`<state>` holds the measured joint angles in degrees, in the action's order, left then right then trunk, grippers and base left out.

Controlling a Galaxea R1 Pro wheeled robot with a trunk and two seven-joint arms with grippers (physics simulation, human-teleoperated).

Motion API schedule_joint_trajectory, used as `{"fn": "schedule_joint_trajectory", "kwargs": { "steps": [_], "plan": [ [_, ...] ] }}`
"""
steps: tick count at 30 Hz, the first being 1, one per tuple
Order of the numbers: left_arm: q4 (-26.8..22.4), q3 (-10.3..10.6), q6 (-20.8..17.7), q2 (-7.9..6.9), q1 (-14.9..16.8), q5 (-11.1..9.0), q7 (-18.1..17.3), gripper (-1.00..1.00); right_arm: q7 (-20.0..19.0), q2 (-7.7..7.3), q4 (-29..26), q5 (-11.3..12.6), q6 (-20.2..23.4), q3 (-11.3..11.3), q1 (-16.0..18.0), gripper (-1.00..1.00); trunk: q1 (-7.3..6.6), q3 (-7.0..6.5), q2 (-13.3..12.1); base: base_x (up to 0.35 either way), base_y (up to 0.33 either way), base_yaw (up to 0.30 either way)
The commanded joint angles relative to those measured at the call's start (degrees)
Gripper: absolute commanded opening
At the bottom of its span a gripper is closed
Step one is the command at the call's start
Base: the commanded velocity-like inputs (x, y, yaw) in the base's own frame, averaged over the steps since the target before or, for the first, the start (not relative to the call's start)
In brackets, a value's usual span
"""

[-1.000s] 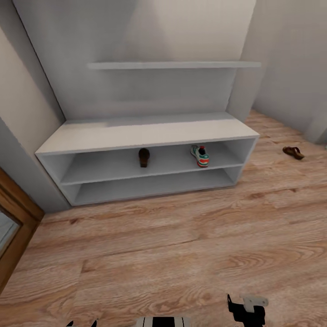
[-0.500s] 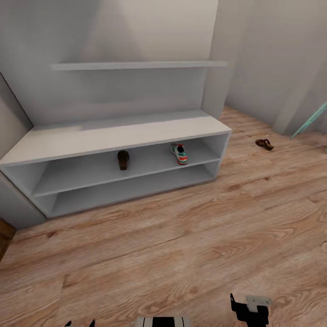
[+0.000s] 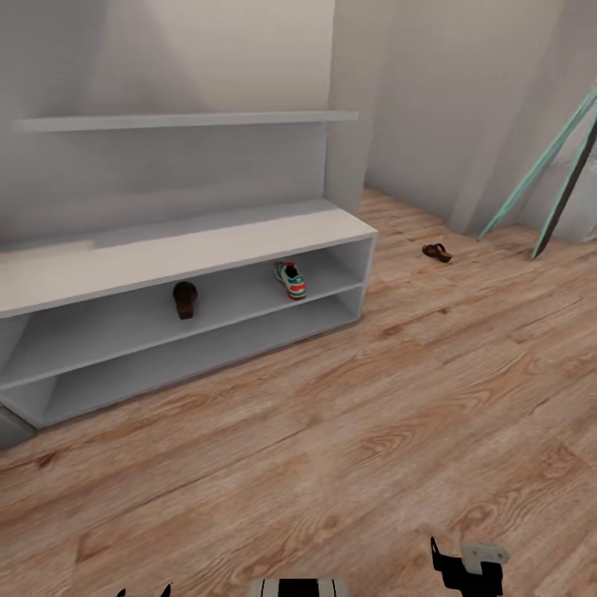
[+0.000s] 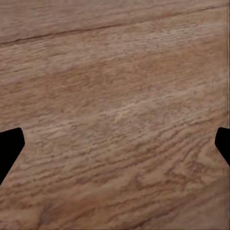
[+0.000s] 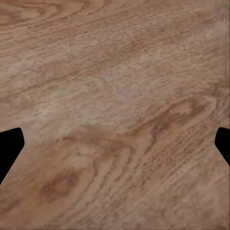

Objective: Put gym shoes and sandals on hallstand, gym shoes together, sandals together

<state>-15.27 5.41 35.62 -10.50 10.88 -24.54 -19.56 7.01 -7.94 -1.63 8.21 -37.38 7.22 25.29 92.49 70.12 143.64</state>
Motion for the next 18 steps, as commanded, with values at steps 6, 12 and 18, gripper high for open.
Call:
{"fn": "schedule_joint_trajectory", "kwargs": {
  "steps": [6, 12, 18],
  "plan": [
    [0.1, 0.5, 0.2, -0.05, 0.0, -0.6, -0.1, 1.00, 0.1, 0.09, 0.1, 0.5, -0.1, 0.5, -0.1, 1.00, -0.01, 0.04, 0.0, 0.000, 0.000, -0.291],
    [0.1, 0.5, 0.1, -0.04, 0.0, -0.6, -0.1, 1.00, 0.1, 0.19, 0.1, 0.5, -0.1, 0.5, -0.2, 1.00, -0.01, 0.04, 0.0, 0.000, 0.000, -0.291],
    [0.1, 0.4, 0.1, 0.01, 0.0, -0.6, -0.1, 1.00, 0.1, 0.23, 0.1, 0.5, -0.1, 0.5, -0.2, 1.00, -0.01, 0.04, 0.0, 0.000, 0.000, -0.291]
  ]
}}
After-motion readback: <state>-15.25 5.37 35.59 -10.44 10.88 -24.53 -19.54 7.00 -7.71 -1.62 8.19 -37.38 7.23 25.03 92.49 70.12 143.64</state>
